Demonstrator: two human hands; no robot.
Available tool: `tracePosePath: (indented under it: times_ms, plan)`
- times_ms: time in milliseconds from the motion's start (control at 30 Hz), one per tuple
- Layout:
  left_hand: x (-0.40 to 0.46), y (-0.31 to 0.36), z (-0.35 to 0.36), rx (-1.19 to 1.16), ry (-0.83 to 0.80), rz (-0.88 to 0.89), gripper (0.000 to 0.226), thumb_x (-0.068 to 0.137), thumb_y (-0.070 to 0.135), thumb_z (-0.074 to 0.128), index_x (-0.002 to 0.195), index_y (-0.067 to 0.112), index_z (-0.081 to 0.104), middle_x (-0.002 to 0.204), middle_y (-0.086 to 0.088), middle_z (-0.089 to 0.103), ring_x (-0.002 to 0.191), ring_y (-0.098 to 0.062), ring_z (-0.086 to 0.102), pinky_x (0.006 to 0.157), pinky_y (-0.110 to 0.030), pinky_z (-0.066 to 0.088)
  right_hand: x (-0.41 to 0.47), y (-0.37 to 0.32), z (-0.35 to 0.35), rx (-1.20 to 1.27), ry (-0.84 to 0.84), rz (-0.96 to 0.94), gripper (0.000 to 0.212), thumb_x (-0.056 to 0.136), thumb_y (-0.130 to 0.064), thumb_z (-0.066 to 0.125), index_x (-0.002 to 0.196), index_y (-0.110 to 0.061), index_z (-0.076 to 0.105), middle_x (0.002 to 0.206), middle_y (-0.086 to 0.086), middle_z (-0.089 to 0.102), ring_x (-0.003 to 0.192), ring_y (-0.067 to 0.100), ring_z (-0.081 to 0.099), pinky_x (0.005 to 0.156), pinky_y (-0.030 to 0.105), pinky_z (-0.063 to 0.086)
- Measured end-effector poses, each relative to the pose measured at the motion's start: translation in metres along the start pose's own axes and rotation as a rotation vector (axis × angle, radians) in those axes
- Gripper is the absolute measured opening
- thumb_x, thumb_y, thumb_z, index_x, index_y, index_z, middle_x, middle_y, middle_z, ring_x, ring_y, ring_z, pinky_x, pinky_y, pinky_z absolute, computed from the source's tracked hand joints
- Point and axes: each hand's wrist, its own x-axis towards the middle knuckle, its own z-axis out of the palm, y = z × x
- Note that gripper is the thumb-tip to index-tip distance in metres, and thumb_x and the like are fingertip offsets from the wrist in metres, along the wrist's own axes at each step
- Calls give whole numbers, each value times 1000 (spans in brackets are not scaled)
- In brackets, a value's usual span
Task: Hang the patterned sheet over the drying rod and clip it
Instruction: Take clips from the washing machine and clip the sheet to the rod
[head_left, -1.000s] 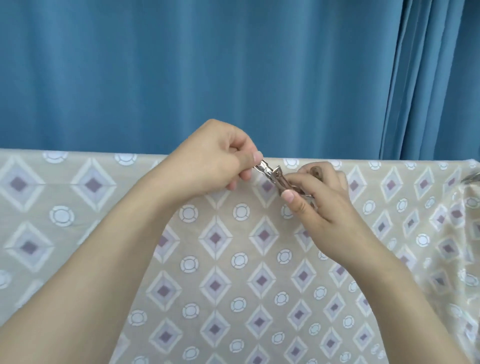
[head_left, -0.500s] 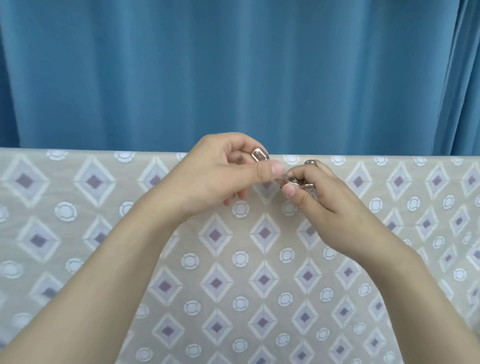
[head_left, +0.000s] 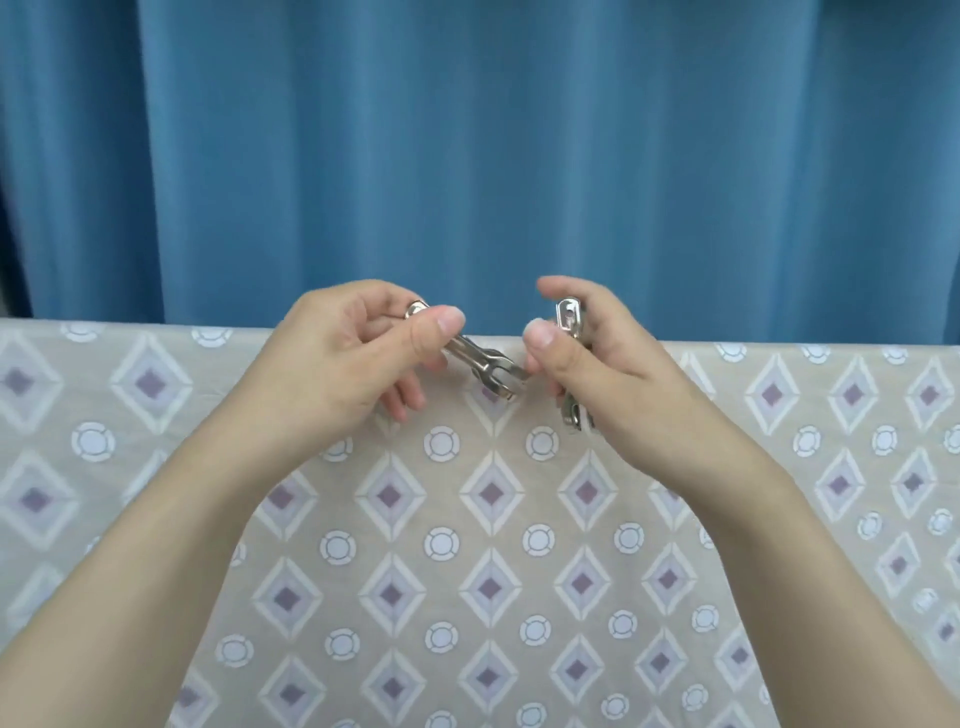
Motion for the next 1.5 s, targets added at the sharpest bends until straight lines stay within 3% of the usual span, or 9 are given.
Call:
tracePosePath:
  times_ms: [233, 367, 500, 600, 667, 800, 1033, 1267, 1500]
  plan:
    - [-3, -5, -43, 74, 58, -25, 42, 80, 49, 70, 90, 8, 67, 76, -6, 72, 55, -23, 64, 53, -26, 51, 44, -24, 26, 84, -62, 0, 40, 90, -61, 49, 105, -25, 52, 86, -9, 69, 71, 7, 54, 60, 21, 45]
    - [-10, -10, -76, 118, 104, -21, 43, 80, 51, 63, 93, 10, 66, 78, -5, 71, 59, -25, 66, 60, -37, 54, 66, -37, 49, 120, -119, 26, 38, 88, -62, 46, 99, -26, 50, 82, -5, 65, 70, 13, 50, 69, 33, 41]
    - [-18, -20, -117, 148, 151, -19, 48, 78, 57, 64, 92, 11, 67, 78, -6, 71, 59, -25, 67, 58, -33, 53, 81, -56, 77, 53, -185, -30, 45, 75, -68, 52, 99, -31, 55, 83, -10, 57, 66, 5, 50, 67, 27, 39]
    - [-21, -28, -148, 145, 152, -20, 51, 76, 58, 65, 92, 10, 67, 78, -6, 71, 59, -26, 67, 64, -42, 54, 92, -73, 108, 106, -206, -69, 51, 79, -62, 54, 98, -15, 57, 83, 0, 57, 71, 12, 51, 70, 31, 41]
    - [-22, -32, -164, 157, 154, -16, 50, 76, 58, 65, 90, 10, 67, 76, -4, 71, 57, -22, 67, 58, -33, 53, 98, -82, 125, 129, -222, -69, 60, 82, -61, 52, 102, -4, 56, 84, 4, 60, 72, 14, 53, 74, 37, 46]
    - [-30, -43, -207, 158, 146, -17, 56, 72, 62, 64, 91, 9, 67, 78, -6, 71, 58, -23, 66, 58, -36, 53, 113, -96, 171, 153, -245, -67, 43, 94, -54, 48, 102, -12, 56, 90, -2, 71, 82, 11, 61, 88, 37, 49]
    - [-50, -66, -277, 170, 196, -44, 59, 69, 65, 62, 91, 11, 66, 78, -6, 71, 62, -23, 67, 69, -46, 54, 137, -125, 247, 151, -184, -99, 30, 97, -50, 46, 98, -21, 51, 72, -4, 64, 70, 17, 55, 67, 30, 43]
    - [-64, -81, -333, 185, 219, -36, 57, 71, 68, 59, 90, 15, 68, 79, 1, 73, 74, -10, 66, 76, -31, 49, 164, -152, 305, 9, -209, -168, 37, 98, -57, 35, 123, -30, 39, 67, -6, 63, 55, 6, 53, 56, 18, 41]
    - [-73, -90, -371, 220, 255, -36, 60, 73, 65, 59, 91, 8, 68, 76, -2, 72, 69, -11, 63, 69, -26, 50, 192, -170, 345, -175, -240, -196, 49, 100, -51, 37, 83, -15, 65, 66, -3, 54, 47, 2, 45, 47, 12, 35]
